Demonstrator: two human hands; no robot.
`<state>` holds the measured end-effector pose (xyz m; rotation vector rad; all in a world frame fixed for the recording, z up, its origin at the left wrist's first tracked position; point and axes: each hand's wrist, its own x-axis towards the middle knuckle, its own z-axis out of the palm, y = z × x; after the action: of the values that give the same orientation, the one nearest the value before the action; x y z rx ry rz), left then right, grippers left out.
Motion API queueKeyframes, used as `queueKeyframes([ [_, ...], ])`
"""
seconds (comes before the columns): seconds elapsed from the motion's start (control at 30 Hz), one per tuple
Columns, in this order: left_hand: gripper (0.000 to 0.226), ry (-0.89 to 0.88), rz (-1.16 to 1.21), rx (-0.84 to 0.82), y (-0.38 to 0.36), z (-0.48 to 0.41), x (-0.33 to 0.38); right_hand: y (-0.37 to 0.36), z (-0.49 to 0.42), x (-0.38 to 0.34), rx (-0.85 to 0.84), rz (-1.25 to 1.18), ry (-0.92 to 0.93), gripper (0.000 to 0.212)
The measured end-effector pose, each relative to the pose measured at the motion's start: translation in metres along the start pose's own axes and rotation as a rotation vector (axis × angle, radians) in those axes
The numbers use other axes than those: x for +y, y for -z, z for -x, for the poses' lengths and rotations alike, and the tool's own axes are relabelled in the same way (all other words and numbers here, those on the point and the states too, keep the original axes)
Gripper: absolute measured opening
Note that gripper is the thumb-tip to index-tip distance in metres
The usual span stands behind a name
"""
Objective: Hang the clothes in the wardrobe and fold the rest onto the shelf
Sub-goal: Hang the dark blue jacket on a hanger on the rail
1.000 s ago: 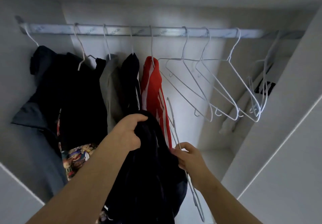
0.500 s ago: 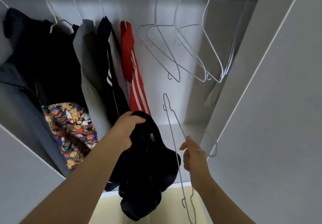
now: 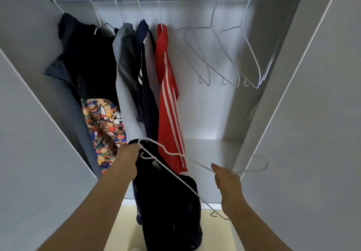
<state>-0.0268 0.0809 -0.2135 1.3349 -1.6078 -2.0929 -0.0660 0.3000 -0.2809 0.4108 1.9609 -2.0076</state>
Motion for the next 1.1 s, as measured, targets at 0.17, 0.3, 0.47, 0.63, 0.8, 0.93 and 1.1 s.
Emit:
queueKeyframes([
  [0.17, 0.003, -0.062, -0.017, -0.019, -0.003, -0.002, -0.008, 0.009, -0.004, -0.009, 0.057, 0.057, 0.118, 0.054],
  [0.3, 0.011, -0.184, -0.051, 0.126, 0.0, -0.008, -0.006, 0.012, -0.003, -0.014, 0.047, 0.147, 0.13, 0.06],
  [0.47, 0.017, -0.444, -0.436, 0.181, -0.008, 0.0, -0.01, 0.01, 0.0, -0.014, 0.074, 0.184, 0.132, 0.054],
  [0.63, 0.021, -0.636, -0.803, 0.202, -0.007, 0.007, -0.015, 0.015, 0.004, -0.013, 0.102, 0.249, 0.157, 0.054],
  [0.8, 0.026, -0.671, -0.914, 0.193, 0.001, 0.013, -0.016, 0.011, 0.008, -0.021, 0.105, 0.371, 0.217, 0.046],
  [0.93, 0.024, -0.633, -0.881, 0.212, 0.013, 0.008, -0.007, 0.005, 0.015, -0.024, 0.137, 0.392, 0.228, 0.047],
  [1.1, 0.019, -0.641, -0.853, 0.199, 0.016, 0.009, -0.005, -0.007, 0.02, -0.026, 0.119, 0.408, 0.23, 0.058],
])
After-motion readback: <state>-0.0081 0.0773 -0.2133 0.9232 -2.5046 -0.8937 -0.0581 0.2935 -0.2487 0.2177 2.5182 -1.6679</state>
